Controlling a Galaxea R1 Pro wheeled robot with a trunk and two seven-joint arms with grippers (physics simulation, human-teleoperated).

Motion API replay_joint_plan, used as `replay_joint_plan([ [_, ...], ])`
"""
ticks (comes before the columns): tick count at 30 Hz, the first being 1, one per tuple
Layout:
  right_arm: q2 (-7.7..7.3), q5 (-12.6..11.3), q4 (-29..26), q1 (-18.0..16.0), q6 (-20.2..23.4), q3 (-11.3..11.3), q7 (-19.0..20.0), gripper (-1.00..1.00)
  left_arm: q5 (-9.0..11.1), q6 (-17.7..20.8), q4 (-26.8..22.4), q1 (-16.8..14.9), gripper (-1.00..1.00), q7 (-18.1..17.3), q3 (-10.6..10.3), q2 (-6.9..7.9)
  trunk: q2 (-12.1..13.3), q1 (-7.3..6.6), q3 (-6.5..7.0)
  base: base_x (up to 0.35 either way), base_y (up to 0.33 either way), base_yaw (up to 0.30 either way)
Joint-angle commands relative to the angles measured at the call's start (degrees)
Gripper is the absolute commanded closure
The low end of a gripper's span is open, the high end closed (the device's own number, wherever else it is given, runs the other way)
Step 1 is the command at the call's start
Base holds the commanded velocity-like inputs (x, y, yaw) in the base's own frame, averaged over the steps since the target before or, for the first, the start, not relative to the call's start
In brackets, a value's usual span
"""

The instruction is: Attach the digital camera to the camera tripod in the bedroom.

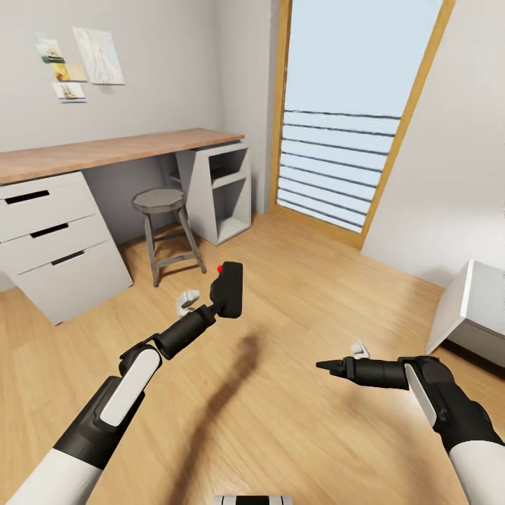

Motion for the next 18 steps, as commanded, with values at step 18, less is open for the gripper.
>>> replay_joint_plan([
  [18,-0.01,0.0,0.04,-0.02,0.23,0.01,-0.35,-1.0,0.18,0.12,2.06,-0.03,1.0,-0.31,-0.03,0.03,0.23,-0.47,3.95,0.0,0.0,0.0],
])
